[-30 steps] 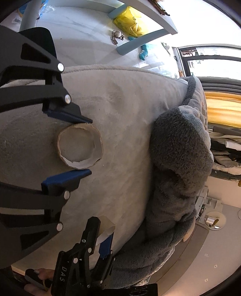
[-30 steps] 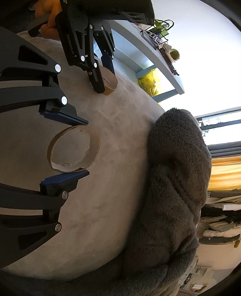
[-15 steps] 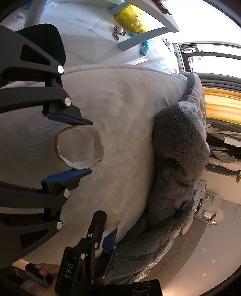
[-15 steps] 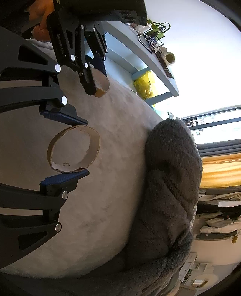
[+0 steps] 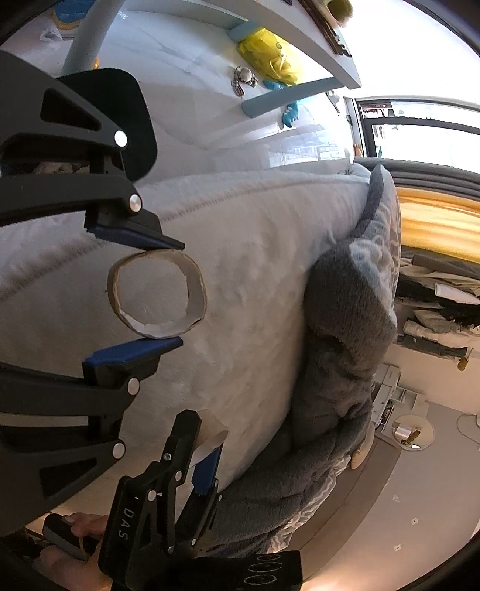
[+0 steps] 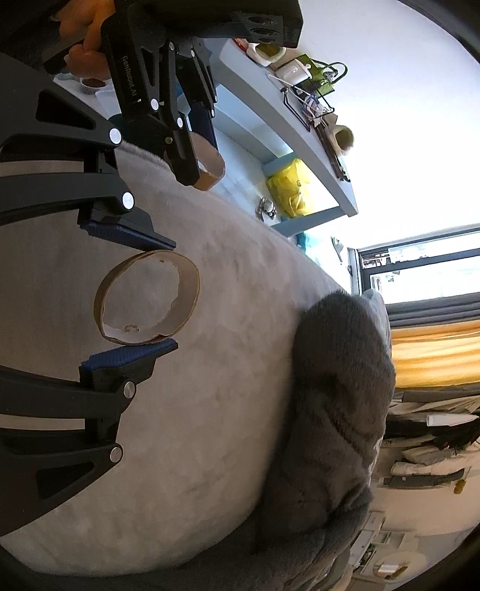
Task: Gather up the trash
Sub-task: 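Carry both tape cores over the teal bin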
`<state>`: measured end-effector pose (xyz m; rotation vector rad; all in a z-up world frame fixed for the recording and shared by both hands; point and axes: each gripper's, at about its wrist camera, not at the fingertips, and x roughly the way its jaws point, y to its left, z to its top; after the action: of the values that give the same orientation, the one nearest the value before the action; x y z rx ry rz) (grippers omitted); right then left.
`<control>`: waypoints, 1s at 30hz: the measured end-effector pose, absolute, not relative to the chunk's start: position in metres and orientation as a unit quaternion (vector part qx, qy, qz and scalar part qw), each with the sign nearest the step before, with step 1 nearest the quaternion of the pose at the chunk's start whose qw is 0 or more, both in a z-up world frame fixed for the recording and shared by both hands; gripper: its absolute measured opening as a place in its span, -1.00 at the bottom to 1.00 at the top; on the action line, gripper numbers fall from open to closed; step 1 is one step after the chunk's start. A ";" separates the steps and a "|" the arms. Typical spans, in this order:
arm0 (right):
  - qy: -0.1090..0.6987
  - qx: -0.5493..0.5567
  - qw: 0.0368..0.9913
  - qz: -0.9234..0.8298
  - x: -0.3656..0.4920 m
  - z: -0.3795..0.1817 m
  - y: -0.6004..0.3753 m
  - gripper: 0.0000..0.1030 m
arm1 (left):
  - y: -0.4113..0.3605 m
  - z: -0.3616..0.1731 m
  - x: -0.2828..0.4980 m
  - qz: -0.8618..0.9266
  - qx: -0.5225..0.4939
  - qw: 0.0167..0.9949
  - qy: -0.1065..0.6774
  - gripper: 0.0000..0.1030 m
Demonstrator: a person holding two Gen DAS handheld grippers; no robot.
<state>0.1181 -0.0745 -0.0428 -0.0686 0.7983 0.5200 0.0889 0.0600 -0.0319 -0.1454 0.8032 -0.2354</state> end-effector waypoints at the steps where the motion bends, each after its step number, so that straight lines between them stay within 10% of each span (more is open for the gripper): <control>1: 0.383 -0.033 0.888 0.252 0.117 -0.042 -0.071 -0.06 | 0.064 -0.032 0.087 -0.112 -0.072 0.911 0.390 -0.08; 30: 0.380 -0.062 0.862 0.329 0.115 -0.039 0.056 -0.06 | 0.178 -0.078 0.073 -0.047 -0.111 0.884 0.451 -0.07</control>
<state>0.1145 0.0563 -0.0387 -0.1302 0.7961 0.6909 0.0730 0.1780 -0.0779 -0.2317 0.9378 -0.0979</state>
